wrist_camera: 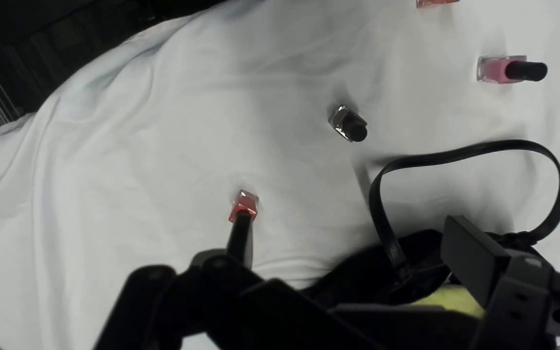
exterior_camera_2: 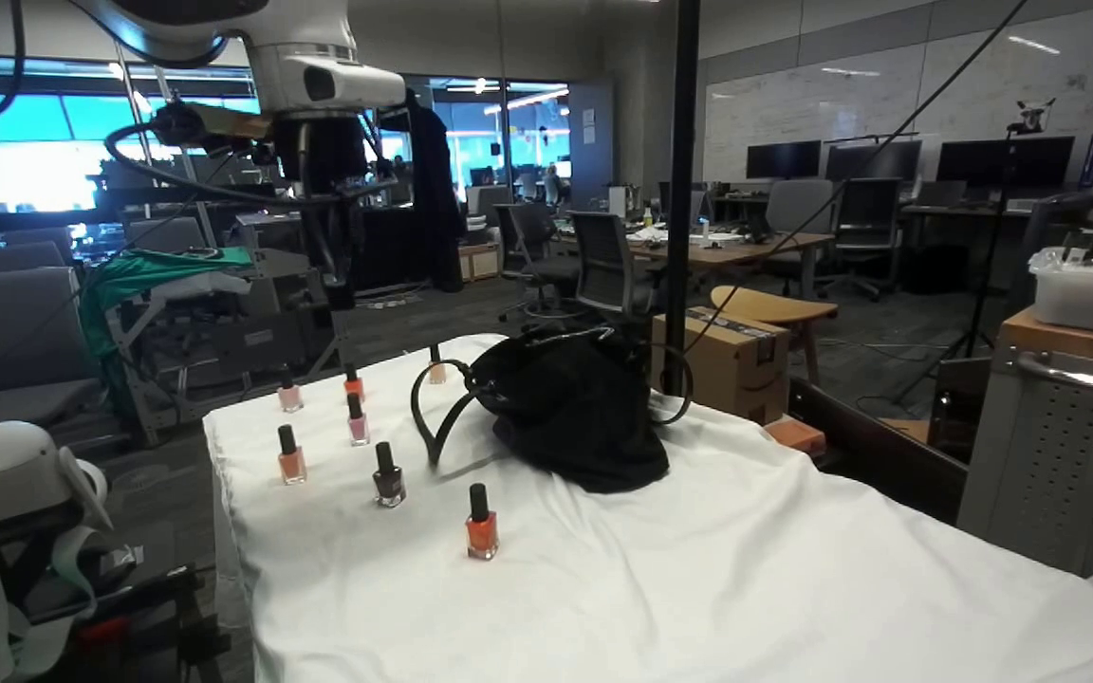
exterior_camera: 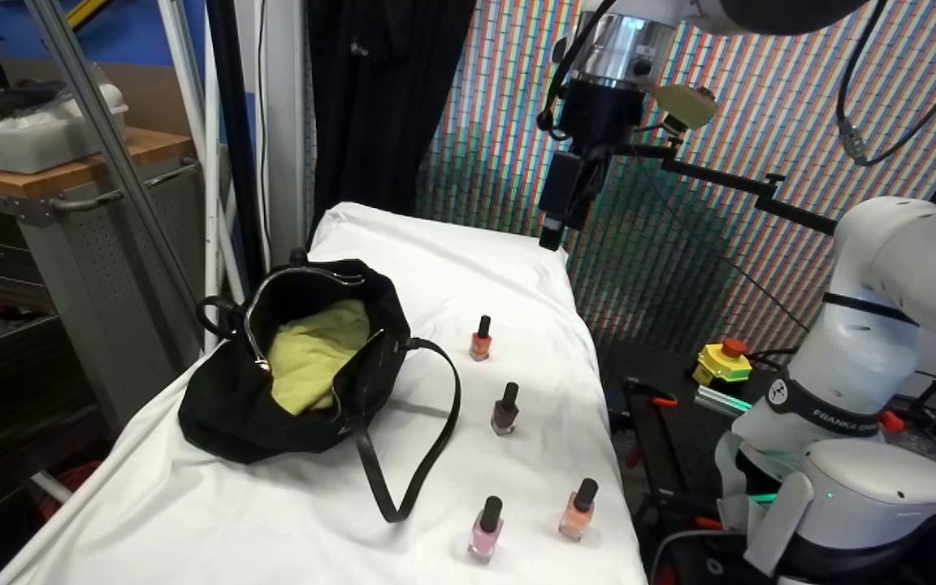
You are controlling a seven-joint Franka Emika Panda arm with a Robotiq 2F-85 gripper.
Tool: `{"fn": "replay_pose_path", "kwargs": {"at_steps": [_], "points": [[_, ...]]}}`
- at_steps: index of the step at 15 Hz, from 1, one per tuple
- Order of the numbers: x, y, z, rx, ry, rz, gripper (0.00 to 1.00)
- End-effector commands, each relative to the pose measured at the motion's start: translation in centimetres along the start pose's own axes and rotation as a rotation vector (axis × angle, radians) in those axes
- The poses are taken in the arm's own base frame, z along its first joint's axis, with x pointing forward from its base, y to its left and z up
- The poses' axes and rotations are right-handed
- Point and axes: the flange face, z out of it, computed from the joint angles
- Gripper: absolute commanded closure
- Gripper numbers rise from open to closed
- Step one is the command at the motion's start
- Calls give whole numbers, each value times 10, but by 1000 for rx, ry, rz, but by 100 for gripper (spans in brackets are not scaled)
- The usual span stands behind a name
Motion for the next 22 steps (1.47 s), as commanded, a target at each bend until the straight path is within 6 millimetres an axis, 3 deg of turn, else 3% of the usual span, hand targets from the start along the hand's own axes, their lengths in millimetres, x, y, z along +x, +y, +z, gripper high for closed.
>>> {"fn": "replay_pose_path", "kwargs": {"at_steps": [1, 13, 22], "points": [[6, 6, 28, -3, 4, 58, 0], [39, 46, 141, 9, 26, 159, 0], [47, 49, 207, 16, -15, 181, 0]]}}
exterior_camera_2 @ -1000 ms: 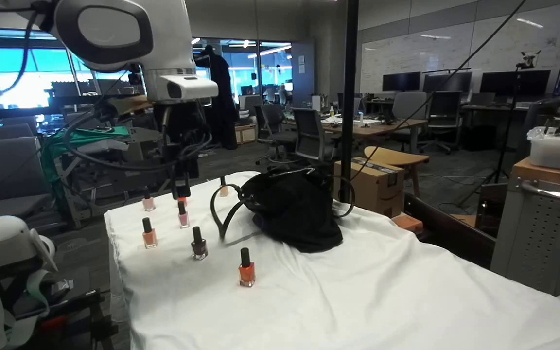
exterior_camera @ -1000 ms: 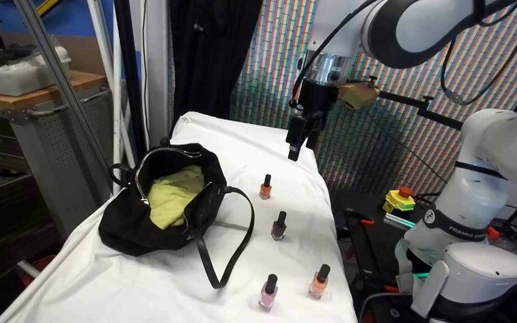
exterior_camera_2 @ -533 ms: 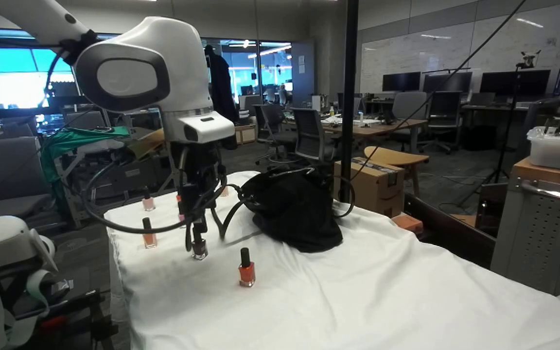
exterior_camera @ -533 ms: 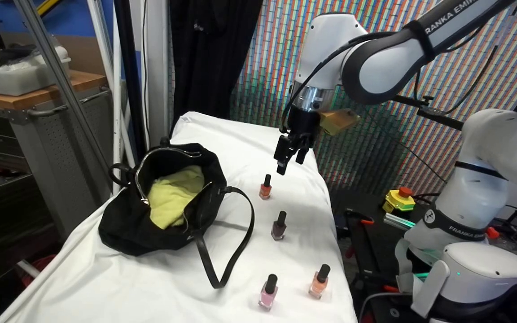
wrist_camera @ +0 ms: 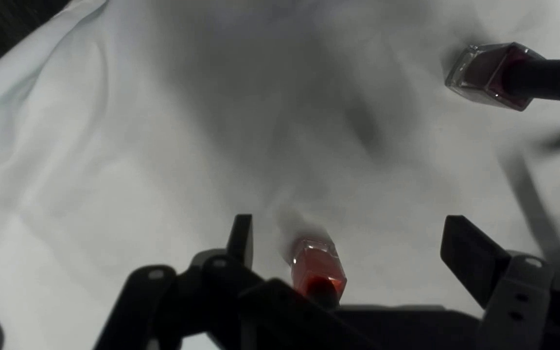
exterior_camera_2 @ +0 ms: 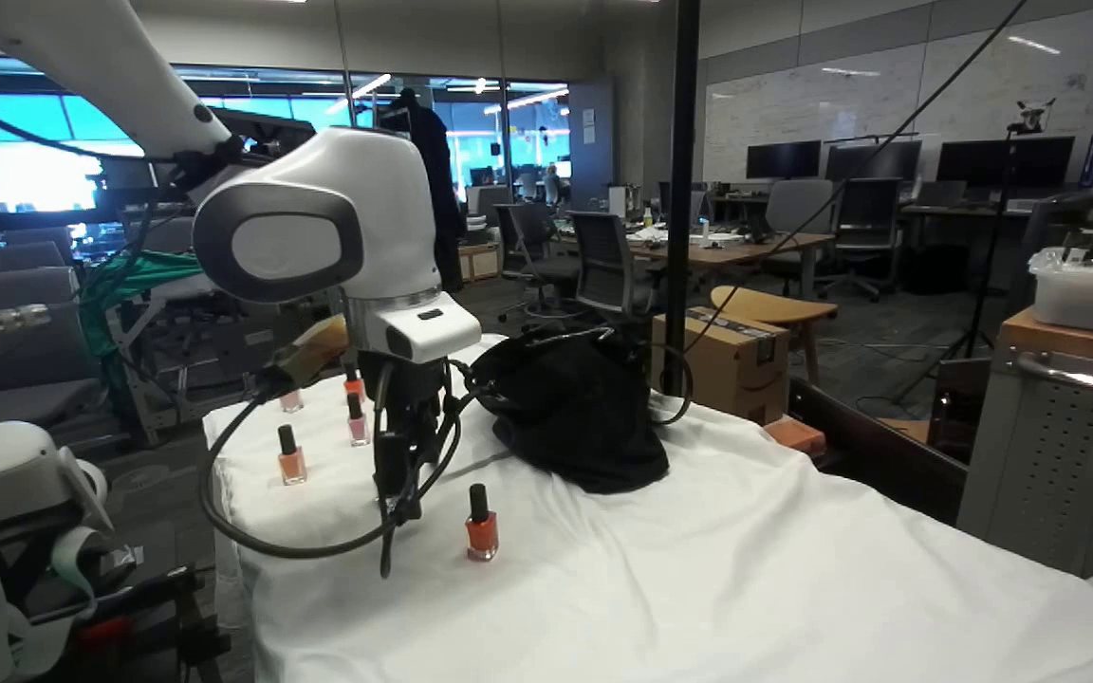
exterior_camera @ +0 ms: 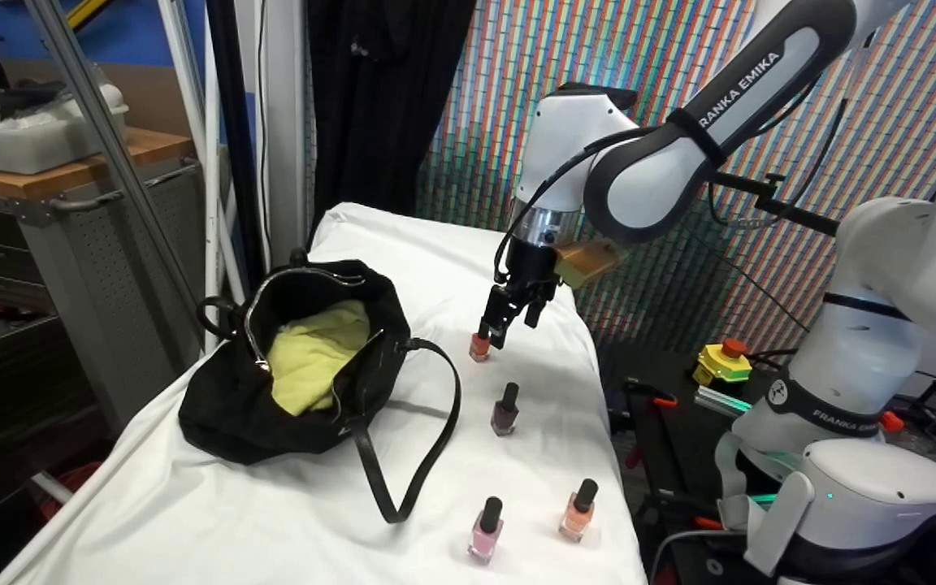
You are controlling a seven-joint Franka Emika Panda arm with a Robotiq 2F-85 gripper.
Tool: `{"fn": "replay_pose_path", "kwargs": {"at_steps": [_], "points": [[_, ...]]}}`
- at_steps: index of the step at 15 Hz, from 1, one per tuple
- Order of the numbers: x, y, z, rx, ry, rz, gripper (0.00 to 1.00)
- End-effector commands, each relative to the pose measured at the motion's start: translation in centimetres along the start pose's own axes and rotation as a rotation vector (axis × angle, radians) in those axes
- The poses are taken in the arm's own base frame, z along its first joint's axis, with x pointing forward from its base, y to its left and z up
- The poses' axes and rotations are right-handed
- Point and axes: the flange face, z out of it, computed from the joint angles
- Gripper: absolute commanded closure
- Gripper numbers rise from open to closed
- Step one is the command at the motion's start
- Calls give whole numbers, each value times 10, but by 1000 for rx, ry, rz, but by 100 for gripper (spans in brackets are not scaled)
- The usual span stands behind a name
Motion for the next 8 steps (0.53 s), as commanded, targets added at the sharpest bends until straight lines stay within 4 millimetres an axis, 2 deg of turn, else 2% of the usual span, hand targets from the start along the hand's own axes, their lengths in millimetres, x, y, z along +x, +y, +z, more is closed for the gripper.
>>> {"fn": "replay_pose_path", "kwargs": {"at_steps": [1, 4, 8], "points": [[5, -5, 17, 2, 2, 1, 0], [6, -7, 30, -8, -10, 1, 0], [13, -8, 35, -7, -15, 5, 0]]}}
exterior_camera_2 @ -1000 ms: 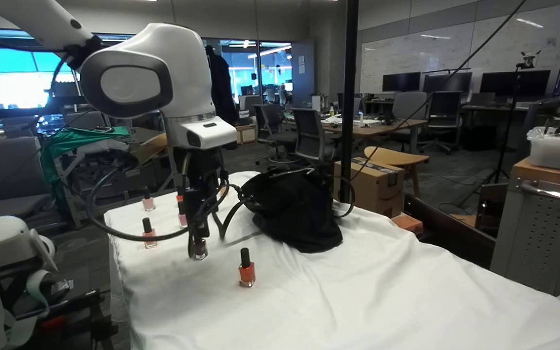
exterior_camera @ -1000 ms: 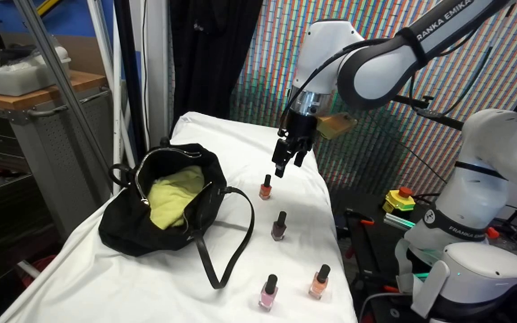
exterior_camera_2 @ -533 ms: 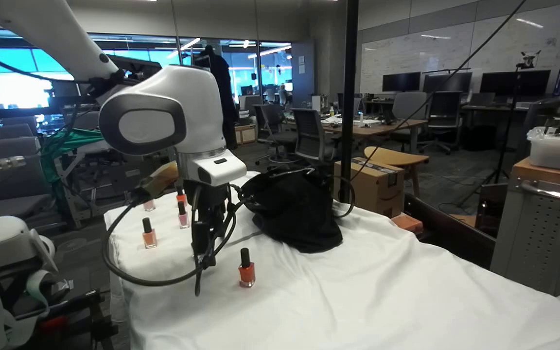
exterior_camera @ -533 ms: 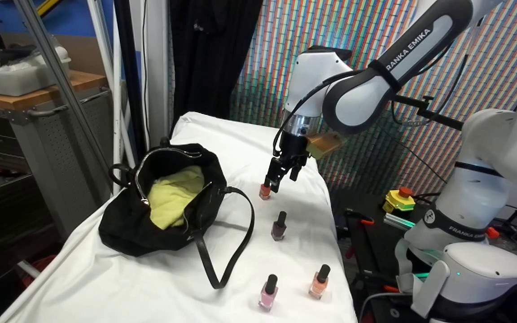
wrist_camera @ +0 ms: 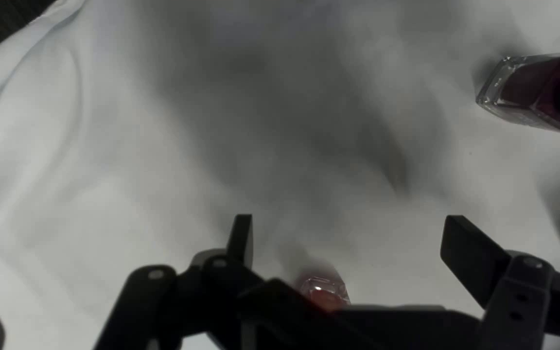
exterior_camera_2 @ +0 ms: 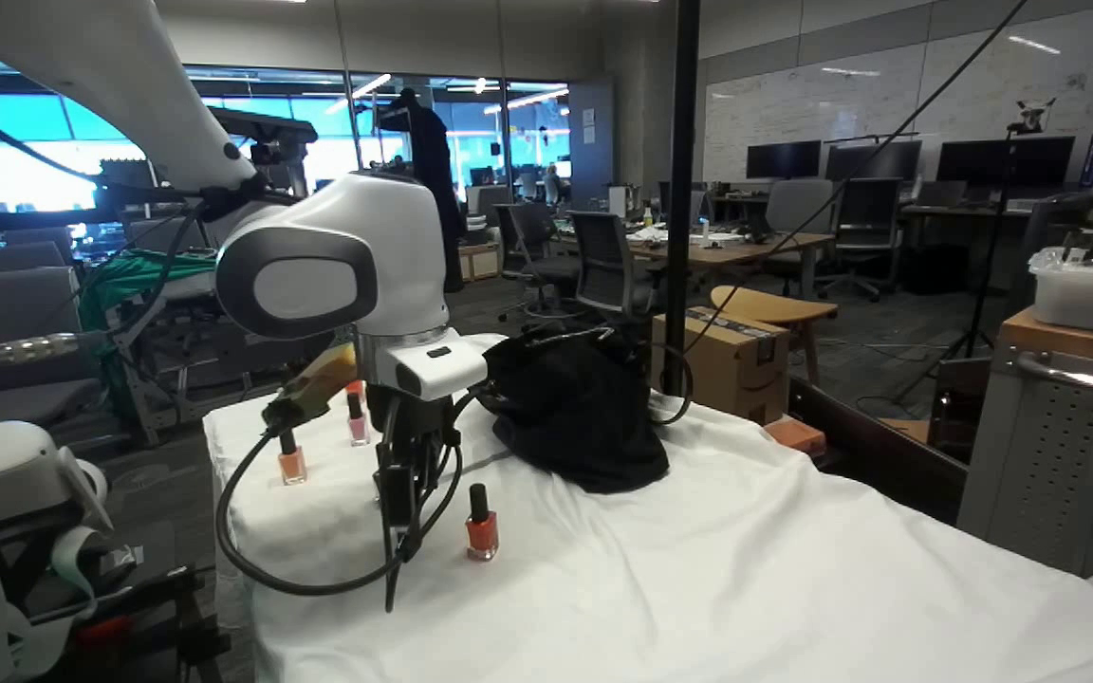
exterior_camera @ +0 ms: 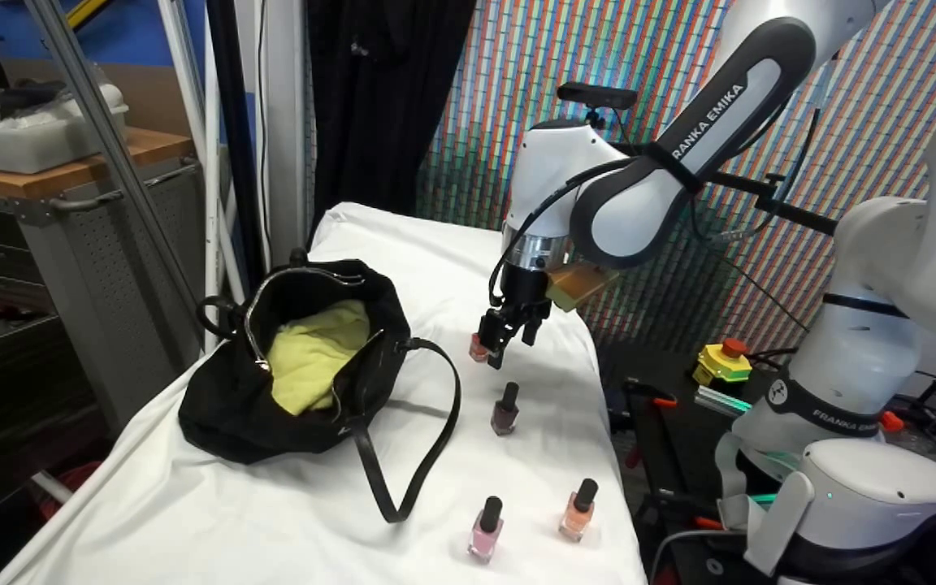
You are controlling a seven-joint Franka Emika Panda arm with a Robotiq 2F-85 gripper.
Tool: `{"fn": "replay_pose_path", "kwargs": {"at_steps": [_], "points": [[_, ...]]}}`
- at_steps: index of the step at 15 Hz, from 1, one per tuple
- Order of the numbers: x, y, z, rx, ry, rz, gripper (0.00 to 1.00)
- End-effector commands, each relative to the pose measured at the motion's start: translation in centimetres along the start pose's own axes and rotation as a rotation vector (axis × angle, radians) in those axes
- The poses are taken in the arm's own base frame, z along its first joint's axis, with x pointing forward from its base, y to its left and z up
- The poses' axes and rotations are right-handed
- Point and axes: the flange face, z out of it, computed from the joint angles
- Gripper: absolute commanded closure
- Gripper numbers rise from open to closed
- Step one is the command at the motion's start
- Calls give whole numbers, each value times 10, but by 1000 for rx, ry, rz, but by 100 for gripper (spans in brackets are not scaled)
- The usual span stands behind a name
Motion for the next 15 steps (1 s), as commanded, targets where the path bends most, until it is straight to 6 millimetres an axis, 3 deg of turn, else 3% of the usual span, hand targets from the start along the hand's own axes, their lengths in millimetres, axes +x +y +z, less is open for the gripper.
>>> {"fn": "replay_pose_path", "kwargs": {"at_steps": [1, 8, 15], "points": [[16, -5, -2, 13, 21, 15, 0], [41, -3, 3, 9, 27, 57, 0], [42, 5, 27, 13, -26, 104, 0]]}}
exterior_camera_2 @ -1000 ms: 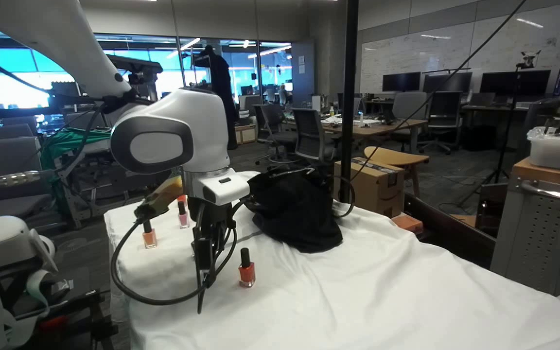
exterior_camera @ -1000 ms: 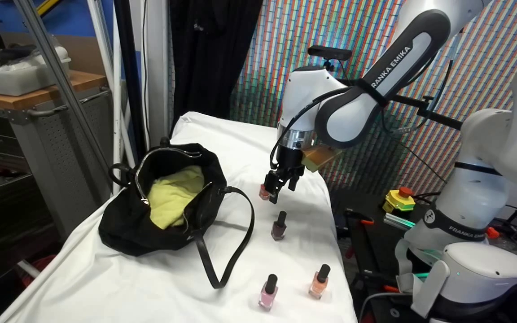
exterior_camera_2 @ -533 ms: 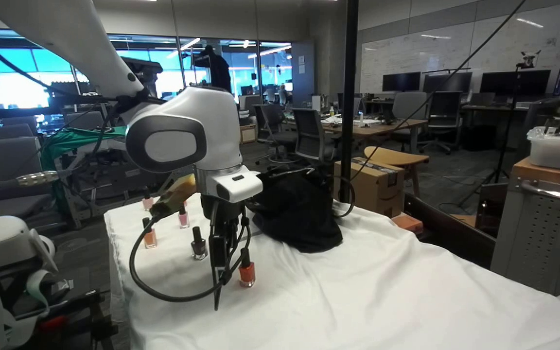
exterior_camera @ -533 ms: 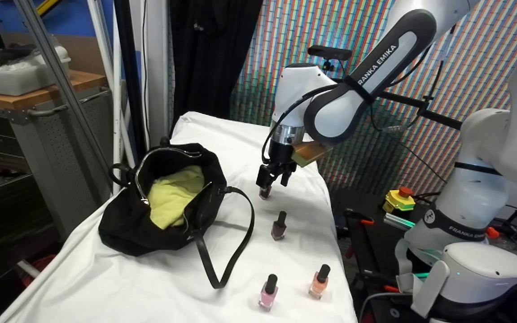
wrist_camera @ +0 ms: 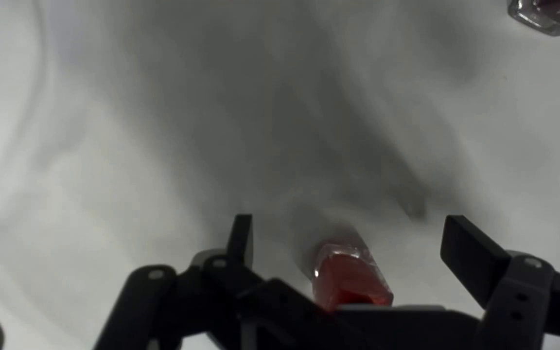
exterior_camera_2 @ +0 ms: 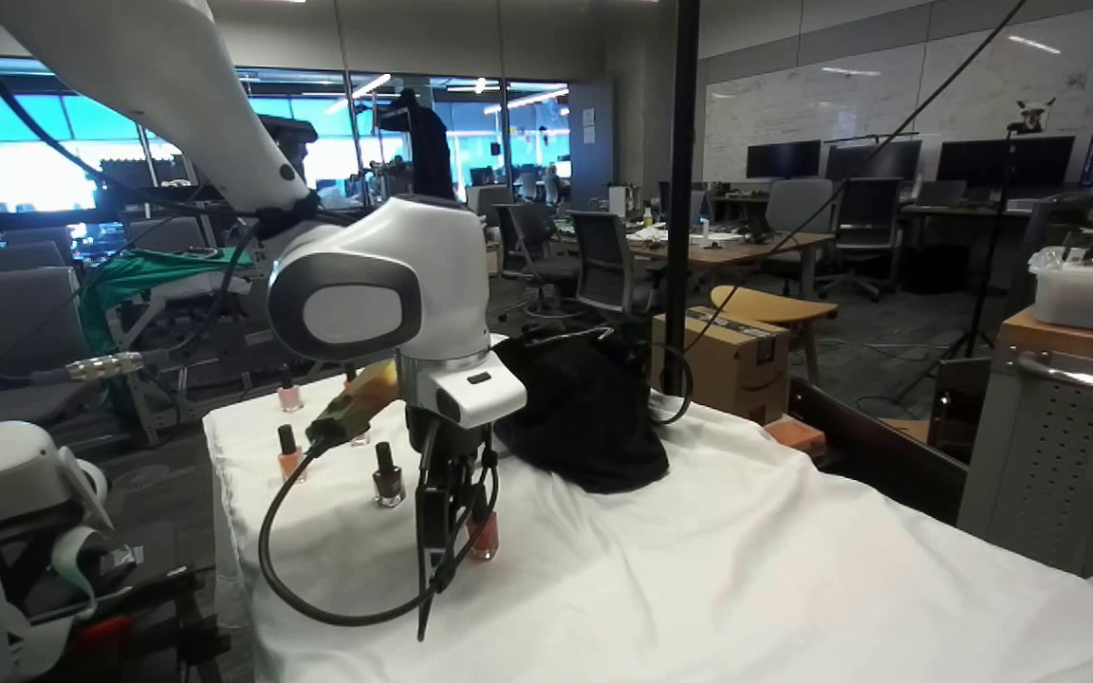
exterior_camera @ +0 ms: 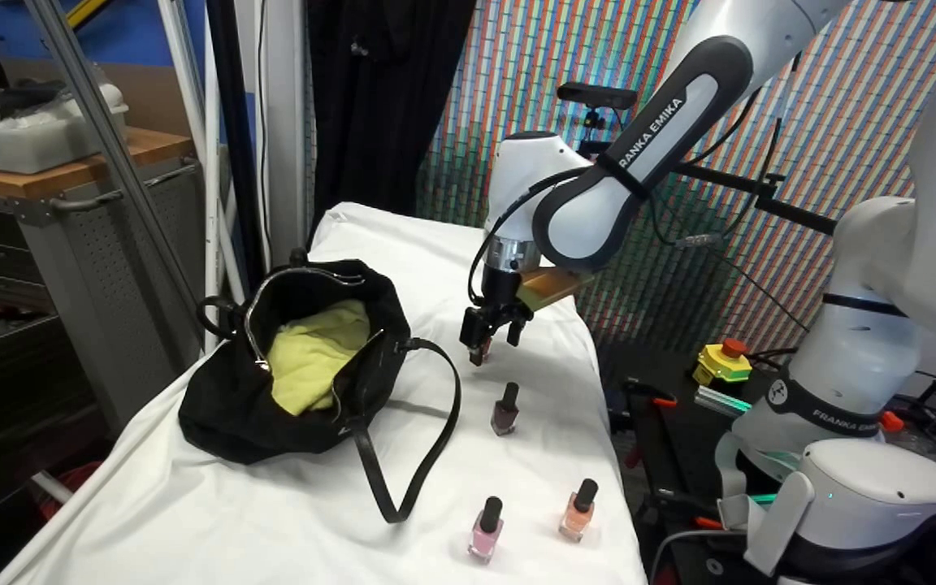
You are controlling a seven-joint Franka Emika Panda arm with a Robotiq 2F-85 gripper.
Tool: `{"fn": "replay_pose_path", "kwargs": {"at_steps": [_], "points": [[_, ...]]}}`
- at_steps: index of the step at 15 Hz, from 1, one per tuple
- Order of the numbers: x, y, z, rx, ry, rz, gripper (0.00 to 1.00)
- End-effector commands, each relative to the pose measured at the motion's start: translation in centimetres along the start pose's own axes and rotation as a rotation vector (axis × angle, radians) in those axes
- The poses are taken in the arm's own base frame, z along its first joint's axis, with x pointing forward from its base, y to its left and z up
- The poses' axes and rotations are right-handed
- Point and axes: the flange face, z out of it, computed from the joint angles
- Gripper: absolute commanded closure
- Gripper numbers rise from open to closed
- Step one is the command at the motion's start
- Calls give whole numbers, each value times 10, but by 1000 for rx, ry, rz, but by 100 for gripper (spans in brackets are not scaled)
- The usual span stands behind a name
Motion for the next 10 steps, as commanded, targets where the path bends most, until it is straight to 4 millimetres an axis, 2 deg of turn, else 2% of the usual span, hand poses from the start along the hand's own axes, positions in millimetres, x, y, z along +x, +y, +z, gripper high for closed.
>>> {"fn": "replay_pose_path", "kwargs": {"at_steps": [1, 4, 10], "points": [[5, -2, 9, 12, -16, 27, 0], [6, -3, 10, 16, -17, 34, 0], [9, -4, -12, 31, 39, 35, 0]]}}
